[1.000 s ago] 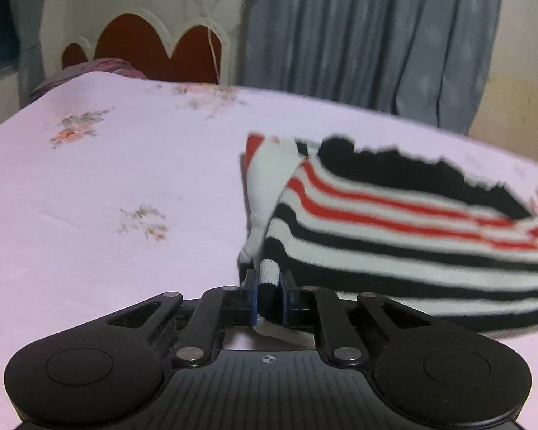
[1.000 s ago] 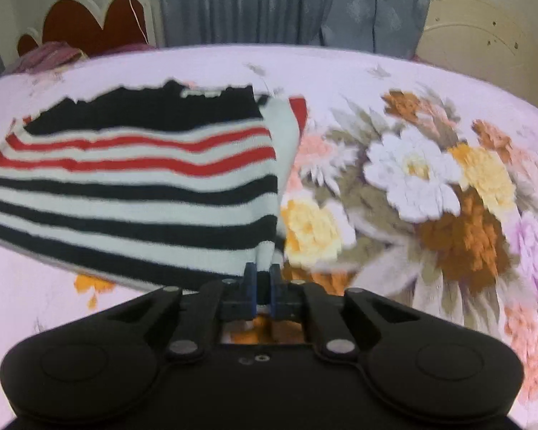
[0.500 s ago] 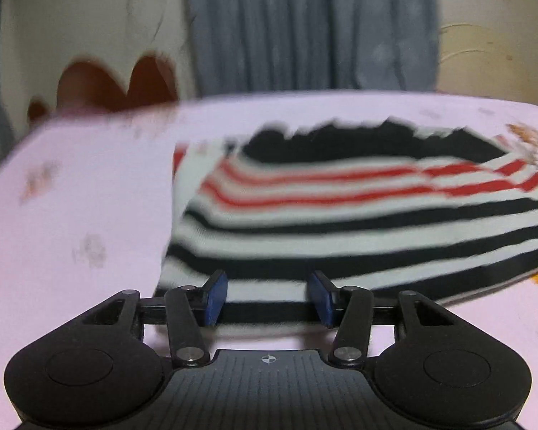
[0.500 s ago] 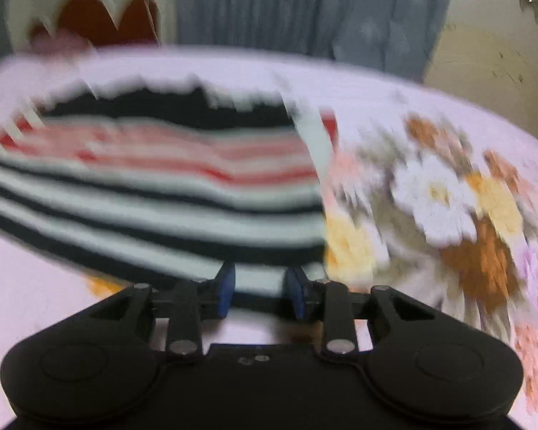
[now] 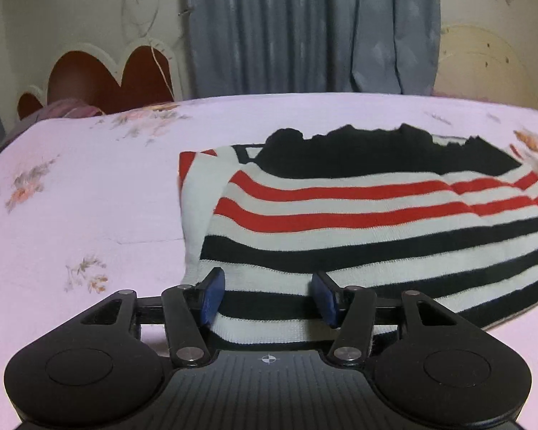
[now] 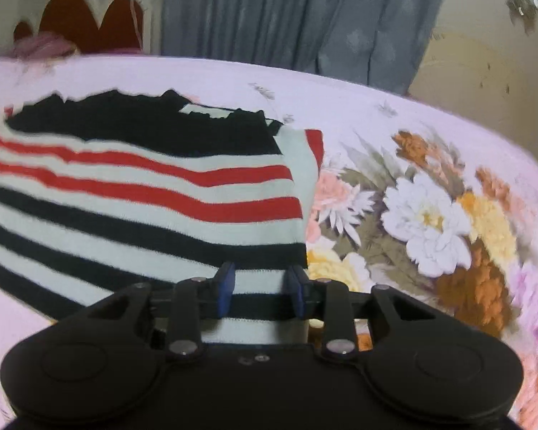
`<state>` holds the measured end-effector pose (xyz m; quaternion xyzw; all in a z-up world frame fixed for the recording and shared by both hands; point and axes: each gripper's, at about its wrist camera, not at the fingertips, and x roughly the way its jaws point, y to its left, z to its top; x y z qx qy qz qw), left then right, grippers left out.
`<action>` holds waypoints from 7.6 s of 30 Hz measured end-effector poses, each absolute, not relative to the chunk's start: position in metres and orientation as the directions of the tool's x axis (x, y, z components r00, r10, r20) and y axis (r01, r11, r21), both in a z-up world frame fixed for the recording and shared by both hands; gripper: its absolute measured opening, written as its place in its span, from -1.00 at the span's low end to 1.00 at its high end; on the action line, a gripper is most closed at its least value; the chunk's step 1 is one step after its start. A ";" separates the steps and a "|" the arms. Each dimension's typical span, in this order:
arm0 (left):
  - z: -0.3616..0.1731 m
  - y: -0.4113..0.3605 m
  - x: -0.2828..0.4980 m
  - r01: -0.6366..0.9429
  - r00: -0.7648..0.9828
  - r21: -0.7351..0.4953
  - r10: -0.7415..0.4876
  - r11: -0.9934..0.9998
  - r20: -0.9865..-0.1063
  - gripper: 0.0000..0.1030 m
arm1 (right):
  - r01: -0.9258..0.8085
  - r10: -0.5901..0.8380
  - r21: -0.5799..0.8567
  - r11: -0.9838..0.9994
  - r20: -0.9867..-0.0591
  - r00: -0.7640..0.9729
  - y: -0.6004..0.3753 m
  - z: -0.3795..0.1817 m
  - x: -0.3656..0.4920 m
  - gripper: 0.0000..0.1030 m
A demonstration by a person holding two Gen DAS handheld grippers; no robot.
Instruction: Fold small clothes
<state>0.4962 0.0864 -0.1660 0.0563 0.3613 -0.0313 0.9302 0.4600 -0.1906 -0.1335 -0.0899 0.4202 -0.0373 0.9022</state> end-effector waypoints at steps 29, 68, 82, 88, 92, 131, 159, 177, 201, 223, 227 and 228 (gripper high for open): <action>-0.161 0.075 0.470 0.121 0.717 0.189 0.046 0.975 -0.696 0.04 | -0.007 -0.103 -0.132 0.991 -0.801 0.589 -0.210 -0.133 0.441 -0.26; -0.203 0.173 0.482 -0.355 0.803 -0.653 -0.140 0.669 -0.580 0.06 | -0.169 0.187 0.097 0.981 -0.713 0.675 -0.117 -0.108 0.498 -0.85; -0.215 0.184 0.484 -0.325 0.819 -0.715 -0.194 0.619 -0.540 -0.48 | -0.206 0.125 -0.008 0.979 -0.772 0.623 -0.084 -0.138 0.525 -0.93; -0.203 0.179 0.489 -0.312 0.829 -0.747 -0.216 0.587 -0.516 -0.49 | -0.203 0.131 0.001 0.979 -0.767 0.628 -0.085 -0.138 0.523 -0.93; -0.172 0.159 0.499 -0.253 0.843 -0.741 -0.234 0.622 -0.484 -0.49 | -0.197 0.178 0.068 0.978 -0.765 0.618 -0.096 -0.137 0.526 -0.94; -0.127 -0.034 0.575 0.075 0.665 -0.333 -0.296 0.940 -0.686 -0.15 | -0.022 0.438 0.502 0.865 -0.733 0.520 -0.259 -0.131 0.542 -0.34; -0.119 -0.101 0.651 0.331 0.624 -0.190 -0.365 0.924 -0.691 -0.54 | 0.039 0.273 0.382 0.923 -0.725 0.632 -0.304 -0.119 0.584 -0.29; -0.136 -0.108 0.686 0.363 0.658 -0.178 -0.387 0.915 -0.646 -0.54 | 0.039 0.099 0.176 0.984 -0.707 0.701 -0.296 -0.113 0.597 -0.55; -0.115 -0.111 0.592 0.418 0.602 -0.180 -0.420 0.890 -0.679 -0.53 | -0.208 0.120 -0.007 0.978 -0.798 0.591 -0.220 -0.108 0.549 -0.67; -0.134 -0.101 0.493 0.370 0.568 -0.147 -0.349 0.917 -0.746 -0.54 | -0.343 0.185 -0.003 0.939 -0.837 0.514 -0.212 -0.128 0.457 -0.70; -0.129 -0.106 0.491 0.350 0.576 -0.123 -0.317 0.929 -0.754 -0.53 | -0.333 0.190 0.005 0.943 -0.831 0.524 -0.214 -0.123 0.458 -0.71; -0.126 -0.108 0.490 0.349 0.582 -0.116 -0.313 0.930 -0.751 -0.53 | -0.333 0.192 0.004 0.943 -0.823 0.534 -0.214 -0.118 0.455 -0.69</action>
